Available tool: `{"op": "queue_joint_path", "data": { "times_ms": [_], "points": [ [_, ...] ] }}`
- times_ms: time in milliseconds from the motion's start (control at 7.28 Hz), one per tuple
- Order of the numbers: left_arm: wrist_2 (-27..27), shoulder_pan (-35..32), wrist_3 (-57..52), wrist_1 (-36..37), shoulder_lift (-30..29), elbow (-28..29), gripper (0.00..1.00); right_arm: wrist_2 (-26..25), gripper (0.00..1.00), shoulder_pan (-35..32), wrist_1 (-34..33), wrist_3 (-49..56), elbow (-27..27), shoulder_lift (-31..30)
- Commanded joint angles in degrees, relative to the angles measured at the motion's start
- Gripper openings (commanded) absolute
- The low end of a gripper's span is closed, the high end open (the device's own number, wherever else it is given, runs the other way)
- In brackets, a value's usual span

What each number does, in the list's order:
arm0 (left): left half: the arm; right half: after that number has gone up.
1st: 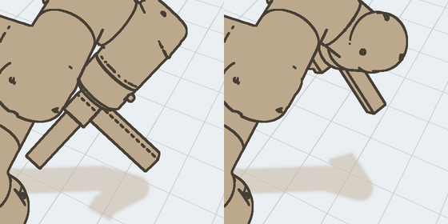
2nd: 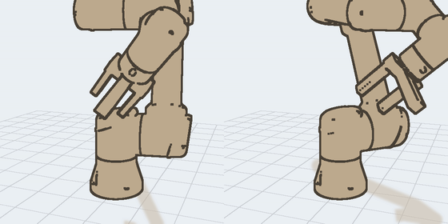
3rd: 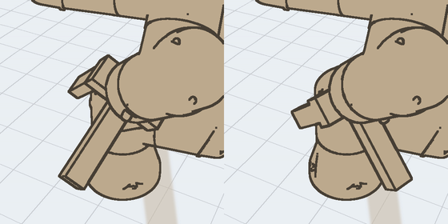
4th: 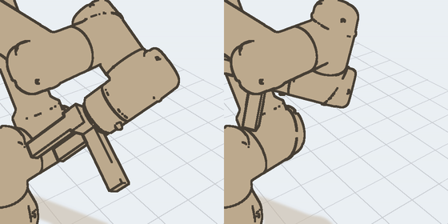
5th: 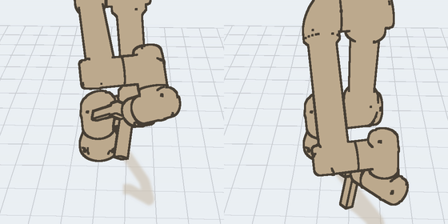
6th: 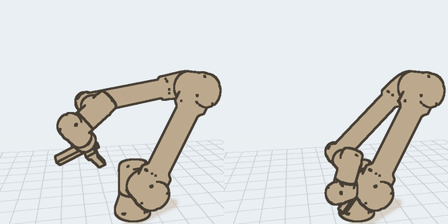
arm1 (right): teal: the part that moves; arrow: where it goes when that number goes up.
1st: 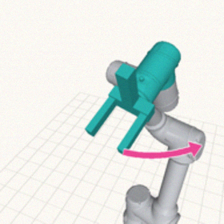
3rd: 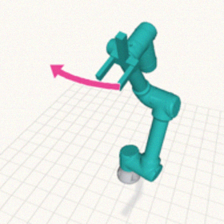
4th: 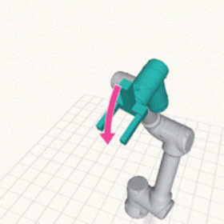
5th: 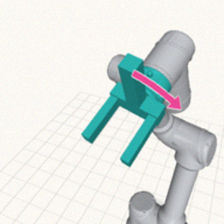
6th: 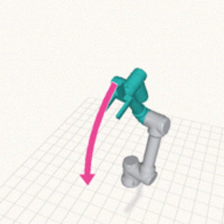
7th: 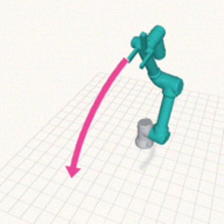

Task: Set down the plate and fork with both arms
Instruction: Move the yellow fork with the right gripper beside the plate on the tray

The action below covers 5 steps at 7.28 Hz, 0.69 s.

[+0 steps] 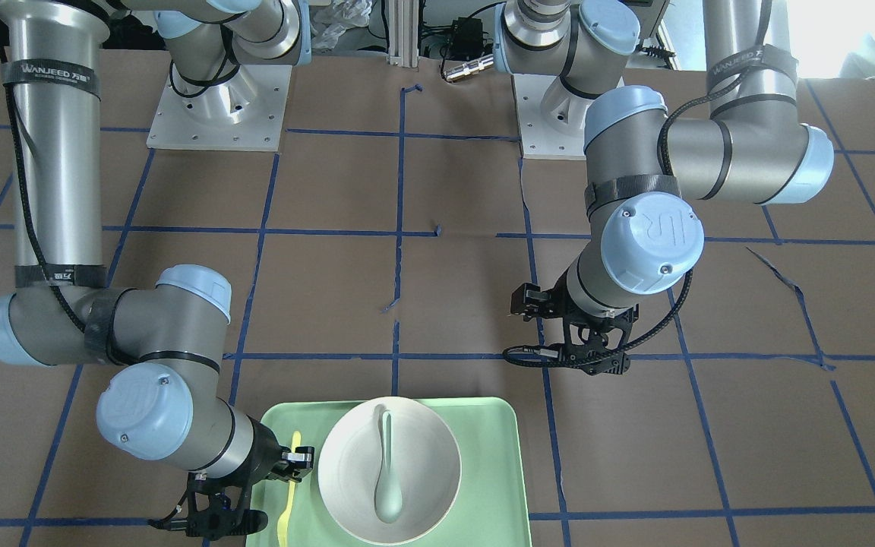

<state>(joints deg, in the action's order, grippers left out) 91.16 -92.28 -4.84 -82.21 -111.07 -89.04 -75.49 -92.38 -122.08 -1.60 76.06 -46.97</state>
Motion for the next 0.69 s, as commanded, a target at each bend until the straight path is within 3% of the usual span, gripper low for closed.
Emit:
{"op": "queue_joint_path", "data": {
  "times_ms": [0,137,275,412,550],
  "points": [
    [0.16,0.0,0.19,0.21,0.32,-0.08,1.0,-1.05,1.0,0.0,0.61,3.09,0.75,-1.27],
    [0.24,-0.09,0.19,0.12,0.85,0.0,1.0,-1.67,1.0,0.0,0.7,3.18,1.54,-2.41],
    [-0.1,-0.18,0.19,-0.05,1.9,0.27,1.0,-1.76,1.0,0.0,5.75,2.05,2.5,-5.47],
    [-0.19,-0.26,0.19,-0.49,3.21,0.62,1.0,-4.72,1.0,-0.08,12.67,2.3,4.86,-10.98],
    [0.24,-0.26,1.32,-0.76,4.44,0.79,1.0,-11.45,1.0,-0.61,20.23,3.0,8.63,-16.87]
  ]
}}
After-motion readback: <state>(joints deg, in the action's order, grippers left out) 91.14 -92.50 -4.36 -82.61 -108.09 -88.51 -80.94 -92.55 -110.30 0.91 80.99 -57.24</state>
